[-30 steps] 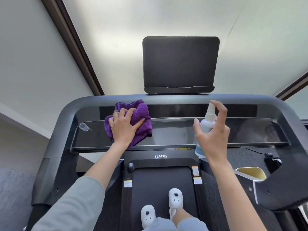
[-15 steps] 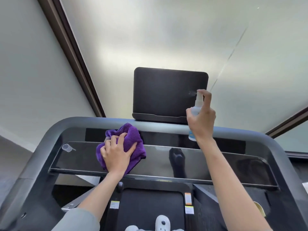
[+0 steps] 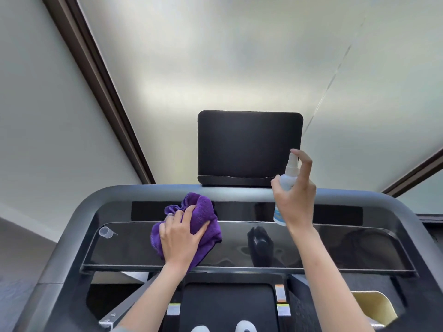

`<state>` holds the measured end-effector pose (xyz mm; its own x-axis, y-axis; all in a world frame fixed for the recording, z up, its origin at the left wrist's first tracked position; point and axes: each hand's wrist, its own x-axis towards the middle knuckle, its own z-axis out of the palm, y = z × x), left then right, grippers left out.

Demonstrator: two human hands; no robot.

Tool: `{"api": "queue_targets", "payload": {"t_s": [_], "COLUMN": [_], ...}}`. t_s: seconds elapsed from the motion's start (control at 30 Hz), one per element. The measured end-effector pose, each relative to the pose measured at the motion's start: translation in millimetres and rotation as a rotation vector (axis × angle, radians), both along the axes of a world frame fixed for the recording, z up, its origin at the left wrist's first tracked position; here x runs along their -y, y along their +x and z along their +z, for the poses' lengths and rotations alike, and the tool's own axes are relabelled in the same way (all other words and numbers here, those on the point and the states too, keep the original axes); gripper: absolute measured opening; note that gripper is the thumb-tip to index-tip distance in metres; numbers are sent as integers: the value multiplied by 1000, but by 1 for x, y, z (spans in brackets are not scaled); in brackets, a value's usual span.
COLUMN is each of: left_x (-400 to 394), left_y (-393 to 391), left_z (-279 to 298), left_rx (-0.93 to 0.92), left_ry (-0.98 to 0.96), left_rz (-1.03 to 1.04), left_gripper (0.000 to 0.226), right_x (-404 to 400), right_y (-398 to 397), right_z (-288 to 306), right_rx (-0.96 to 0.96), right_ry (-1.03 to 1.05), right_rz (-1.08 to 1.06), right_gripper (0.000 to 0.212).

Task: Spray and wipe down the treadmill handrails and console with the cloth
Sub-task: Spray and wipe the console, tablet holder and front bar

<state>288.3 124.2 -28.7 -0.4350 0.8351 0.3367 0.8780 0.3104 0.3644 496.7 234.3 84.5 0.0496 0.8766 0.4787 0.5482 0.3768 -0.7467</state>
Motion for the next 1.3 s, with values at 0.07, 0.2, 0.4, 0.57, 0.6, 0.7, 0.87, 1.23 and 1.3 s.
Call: {"api": "queue_targets", "payload": {"t_s": [0.07, 0.2, 0.4, 0.57, 0.6, 0.7, 0.87, 1.23, 1.3], "left_x": [-8, -43, -169, -196, -194, -186, -163, -195, -194], "left_y": [0, -1, -6, -5, -7, -16, -20, -4, 4], "left_z": [7, 46, 125, 98, 91, 80, 73, 115, 96], "left_rx": [67, 174, 45, 22, 22, 33, 118, 55, 8], "left_ry": [43, 265, 430, 257, 284, 296, 215, 299, 294], "left_rz": [-16, 14, 1, 28, 21, -13, -52, 23, -12], "left_gripper": [49, 46, 50, 49, 47, 44, 47, 57, 54], "right_x": [5, 5, 1, 2, 2, 3, 4, 0, 1], "right_y": [0, 3, 11, 21, 22, 23, 21, 29, 27], "right_z": [-1, 0, 4, -1, -3, -5, -3, 0, -4], "right_rx": [-6, -13, -30, -27, -34, -46, -76, -92, -82], "right_ry": [-18, -19, 2, -22, -33, -55, -46, -56, -73], "right_rz": [8, 11, -1, -27, -28, -29, -1, -18, -4], "right_gripper": [60, 61, 62, 63, 63, 64, 63, 65, 66]}}
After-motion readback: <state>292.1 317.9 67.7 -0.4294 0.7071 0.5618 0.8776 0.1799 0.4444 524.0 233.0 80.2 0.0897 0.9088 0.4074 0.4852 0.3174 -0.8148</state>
